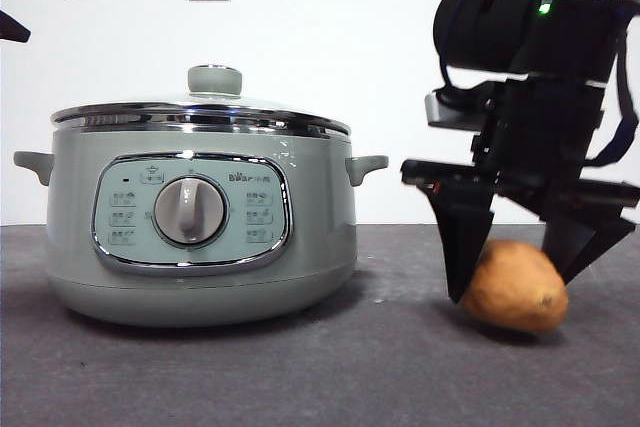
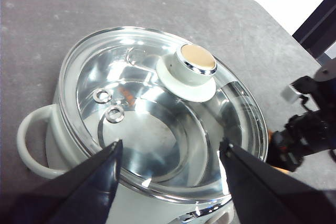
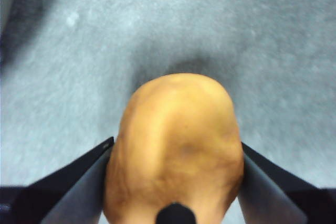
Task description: Pick up the potato,open the lid,put the potato in the pot,close the lid
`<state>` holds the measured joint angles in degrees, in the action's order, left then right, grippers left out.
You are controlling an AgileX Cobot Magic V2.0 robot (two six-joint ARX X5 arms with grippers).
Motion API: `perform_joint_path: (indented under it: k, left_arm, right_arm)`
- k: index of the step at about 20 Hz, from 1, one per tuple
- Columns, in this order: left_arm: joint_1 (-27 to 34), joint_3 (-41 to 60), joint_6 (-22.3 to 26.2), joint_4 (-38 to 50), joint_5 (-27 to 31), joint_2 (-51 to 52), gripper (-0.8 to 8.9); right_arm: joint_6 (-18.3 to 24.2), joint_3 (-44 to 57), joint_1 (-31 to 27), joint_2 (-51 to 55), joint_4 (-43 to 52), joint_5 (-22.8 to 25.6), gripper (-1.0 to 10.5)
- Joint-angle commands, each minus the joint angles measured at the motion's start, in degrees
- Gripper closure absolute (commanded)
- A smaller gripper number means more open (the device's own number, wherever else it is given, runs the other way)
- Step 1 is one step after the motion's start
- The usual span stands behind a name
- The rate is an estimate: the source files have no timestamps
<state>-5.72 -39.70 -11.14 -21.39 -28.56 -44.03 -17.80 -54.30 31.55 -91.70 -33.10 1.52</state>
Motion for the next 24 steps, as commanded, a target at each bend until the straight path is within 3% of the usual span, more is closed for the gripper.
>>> perform_joint_path:
  k: [1, 7, 15, 20, 24]
  left_arm:
    - [0.0, -0.11, 0.7, 1.6, 0.02, -0.42, 4.98]
    - [-2.69, -6.67, 1.01, 3.74, 0.22, -7.13, 4.97]
    - [-13.53, -19.96, 4.9, 3.8, 12.17, -23.61, 4.97]
    - [-19.34, -20.87, 7.63, 7.32, 19.52, -31.21, 4.97]
    - [-20.96, -20.87, 8.24, 7.32, 21.38, -34.75, 4.98]
  right_arm:
    - [0.37, 0.0, 0.13, 3.82, -1.46, 0.02, 9.5]
    - [0.79, 0.0, 0.13, 14.69, -5.66, 0.35, 9.5]
    - [0.76, 0.0, 0.13, 21.0, -9.35, 0.37, 9.5]
    - [0.72, 0.0, 0.13, 21.0, -9.46, 0.37, 9.5]
    - [0.72, 0.0, 0.13, 21.0, -9.44, 0.37, 9.5]
